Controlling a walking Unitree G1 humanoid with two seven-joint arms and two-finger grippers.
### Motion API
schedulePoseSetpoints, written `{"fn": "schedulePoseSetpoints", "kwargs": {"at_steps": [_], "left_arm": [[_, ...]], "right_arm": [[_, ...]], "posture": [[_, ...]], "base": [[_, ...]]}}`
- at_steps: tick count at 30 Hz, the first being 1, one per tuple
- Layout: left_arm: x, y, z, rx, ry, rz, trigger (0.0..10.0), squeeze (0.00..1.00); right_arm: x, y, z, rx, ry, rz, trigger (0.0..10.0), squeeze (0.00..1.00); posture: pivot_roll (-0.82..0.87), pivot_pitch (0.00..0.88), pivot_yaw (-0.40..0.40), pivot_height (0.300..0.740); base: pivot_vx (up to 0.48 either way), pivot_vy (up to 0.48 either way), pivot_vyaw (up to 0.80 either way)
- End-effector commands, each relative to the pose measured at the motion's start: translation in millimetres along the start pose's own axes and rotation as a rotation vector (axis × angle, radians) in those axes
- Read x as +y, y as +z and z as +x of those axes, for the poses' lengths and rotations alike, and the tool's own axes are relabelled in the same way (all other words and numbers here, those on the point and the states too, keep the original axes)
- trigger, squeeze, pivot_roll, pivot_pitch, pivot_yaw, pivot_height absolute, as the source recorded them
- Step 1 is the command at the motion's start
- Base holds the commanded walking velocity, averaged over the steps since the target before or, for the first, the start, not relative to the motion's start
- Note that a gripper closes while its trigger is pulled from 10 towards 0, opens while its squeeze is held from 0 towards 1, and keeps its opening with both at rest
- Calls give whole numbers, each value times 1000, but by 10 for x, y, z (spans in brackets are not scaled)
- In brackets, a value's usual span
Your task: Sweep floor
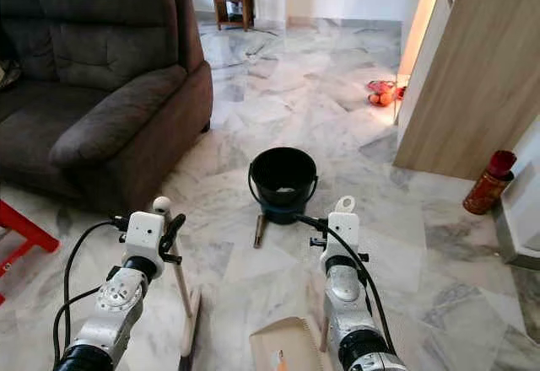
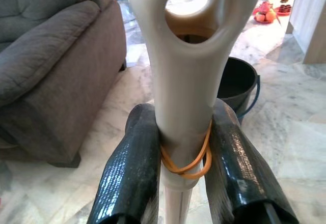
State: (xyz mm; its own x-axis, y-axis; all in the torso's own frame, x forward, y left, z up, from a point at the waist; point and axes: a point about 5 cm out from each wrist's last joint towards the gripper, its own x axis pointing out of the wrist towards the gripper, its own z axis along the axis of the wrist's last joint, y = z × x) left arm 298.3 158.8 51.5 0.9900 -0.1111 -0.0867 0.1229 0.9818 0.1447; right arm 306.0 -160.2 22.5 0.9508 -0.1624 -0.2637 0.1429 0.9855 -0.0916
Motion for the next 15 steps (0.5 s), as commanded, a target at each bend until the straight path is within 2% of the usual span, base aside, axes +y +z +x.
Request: {"fn": "schedulePoseSetpoints", "kwargs": {"at_steps": [1,15], "left_arm": [[49,77,11,-29,9,7,10000,0],[53,62,13,-14,11,-14,10000,0]], "right_arm": [[30,42,17,-9,4,13,10000,0],[23,42,18,-8,-5,24,10000,0]], "posture": [[120,0,35,740],[119,0,36,740]], "base": [[0,0,0],[0,0,0]]}}
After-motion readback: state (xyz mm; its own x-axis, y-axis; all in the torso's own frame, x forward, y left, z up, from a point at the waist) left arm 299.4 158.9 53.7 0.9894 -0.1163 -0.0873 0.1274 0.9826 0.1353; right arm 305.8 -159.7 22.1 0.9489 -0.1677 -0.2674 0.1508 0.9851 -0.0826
